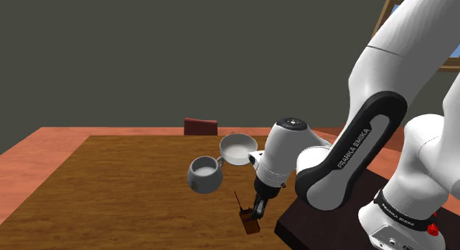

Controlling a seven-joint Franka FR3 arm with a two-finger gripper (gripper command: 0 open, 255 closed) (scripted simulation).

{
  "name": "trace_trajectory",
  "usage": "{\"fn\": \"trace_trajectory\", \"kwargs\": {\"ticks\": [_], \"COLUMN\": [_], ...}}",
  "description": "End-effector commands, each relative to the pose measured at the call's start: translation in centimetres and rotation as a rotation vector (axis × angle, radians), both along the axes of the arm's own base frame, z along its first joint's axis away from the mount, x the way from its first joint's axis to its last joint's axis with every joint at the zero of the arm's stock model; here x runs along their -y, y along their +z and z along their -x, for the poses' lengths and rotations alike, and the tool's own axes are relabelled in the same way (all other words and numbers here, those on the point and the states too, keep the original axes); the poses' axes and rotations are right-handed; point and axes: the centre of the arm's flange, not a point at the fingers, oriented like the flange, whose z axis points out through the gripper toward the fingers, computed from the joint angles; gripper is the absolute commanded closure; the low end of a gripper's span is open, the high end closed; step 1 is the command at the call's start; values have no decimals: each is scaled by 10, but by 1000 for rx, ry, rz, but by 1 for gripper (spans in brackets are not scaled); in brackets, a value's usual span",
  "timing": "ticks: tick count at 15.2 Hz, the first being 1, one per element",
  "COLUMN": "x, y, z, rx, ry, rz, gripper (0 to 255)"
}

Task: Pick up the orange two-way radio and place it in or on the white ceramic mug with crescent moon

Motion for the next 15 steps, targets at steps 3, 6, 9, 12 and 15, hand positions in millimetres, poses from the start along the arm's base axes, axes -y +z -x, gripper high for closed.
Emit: {"fn": "trace_trajectory", "kwargs": {"ticks": [3,6,9,12,15], "x": [0,0,0,0,0], "y": [22,37,53,69,85], "z": [0,0,0,0,0], "rx": [0,0,0,0,0], "ry": [0,0,0,0,0], "rz": [0,0,0,0,0], "gripper": [255,255,255,255,255]}}
